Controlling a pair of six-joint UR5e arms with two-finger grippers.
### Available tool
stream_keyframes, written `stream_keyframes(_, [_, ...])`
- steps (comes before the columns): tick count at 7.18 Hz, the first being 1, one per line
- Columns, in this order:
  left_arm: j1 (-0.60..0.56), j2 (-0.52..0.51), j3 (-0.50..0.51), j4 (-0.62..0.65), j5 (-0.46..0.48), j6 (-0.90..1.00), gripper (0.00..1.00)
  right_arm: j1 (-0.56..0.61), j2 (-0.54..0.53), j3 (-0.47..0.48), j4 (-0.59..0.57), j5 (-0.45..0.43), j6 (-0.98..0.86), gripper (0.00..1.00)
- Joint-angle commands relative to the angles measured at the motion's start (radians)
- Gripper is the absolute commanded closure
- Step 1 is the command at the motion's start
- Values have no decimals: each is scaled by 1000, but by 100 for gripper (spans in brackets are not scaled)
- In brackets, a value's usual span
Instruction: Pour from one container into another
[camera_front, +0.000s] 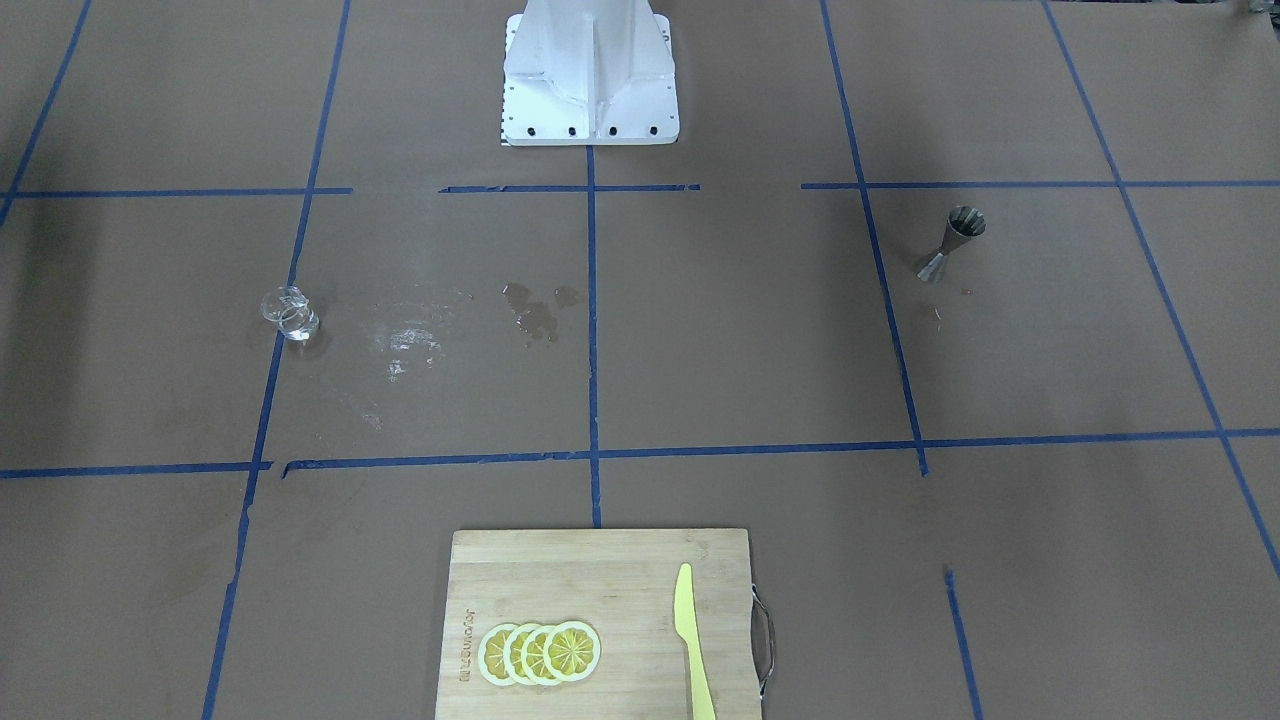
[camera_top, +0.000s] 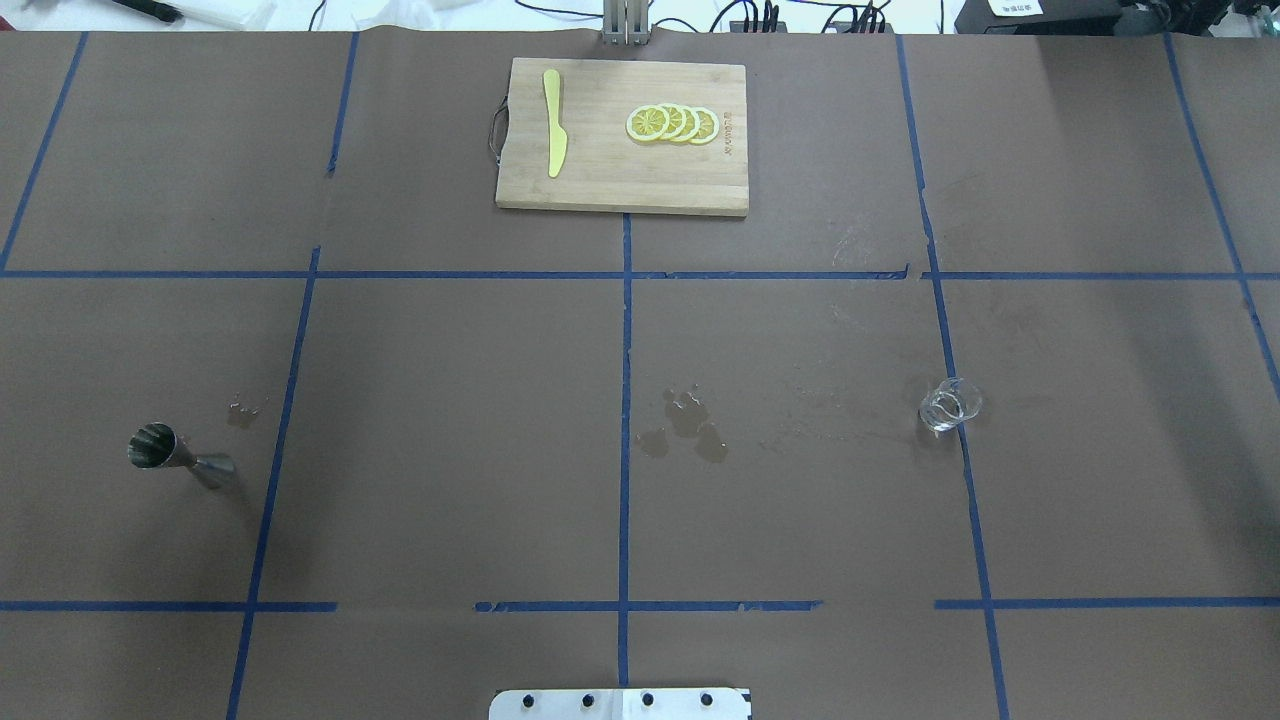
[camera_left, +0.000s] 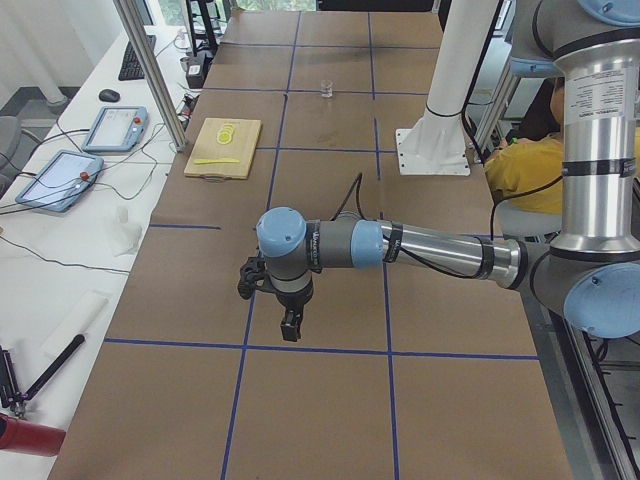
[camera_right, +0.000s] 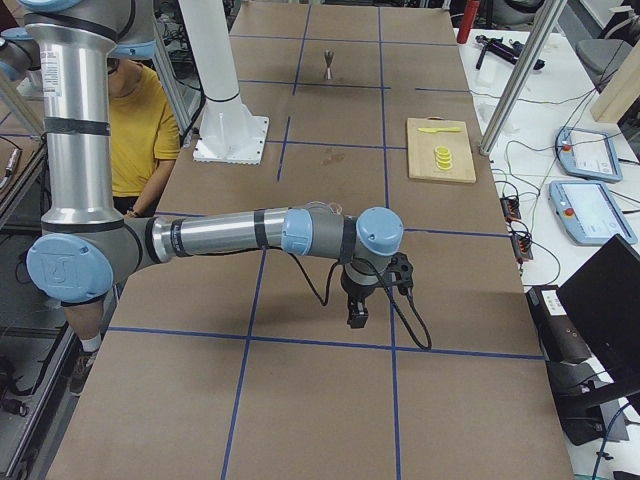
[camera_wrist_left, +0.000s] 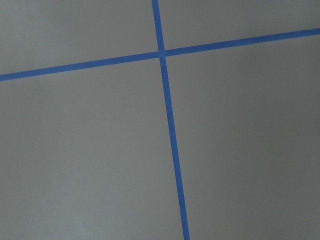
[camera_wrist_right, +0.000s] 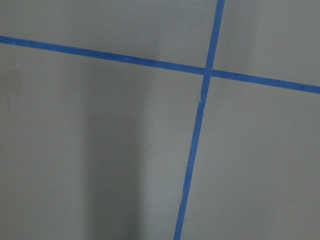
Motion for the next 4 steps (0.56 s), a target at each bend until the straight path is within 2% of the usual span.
stream_keyframes(1, [3,-14,45,-57,0,0,0,-8,-4,-1,73,-36,-1,0])
stream_keyframes(2, [3,-16,63,-87,-1,0,0,-8,-4,0,109,-48,2,0])
stream_keyframes(4, [3,-22,60,-104,-1,0,0,-8,-4,6,109,-38,63,0])
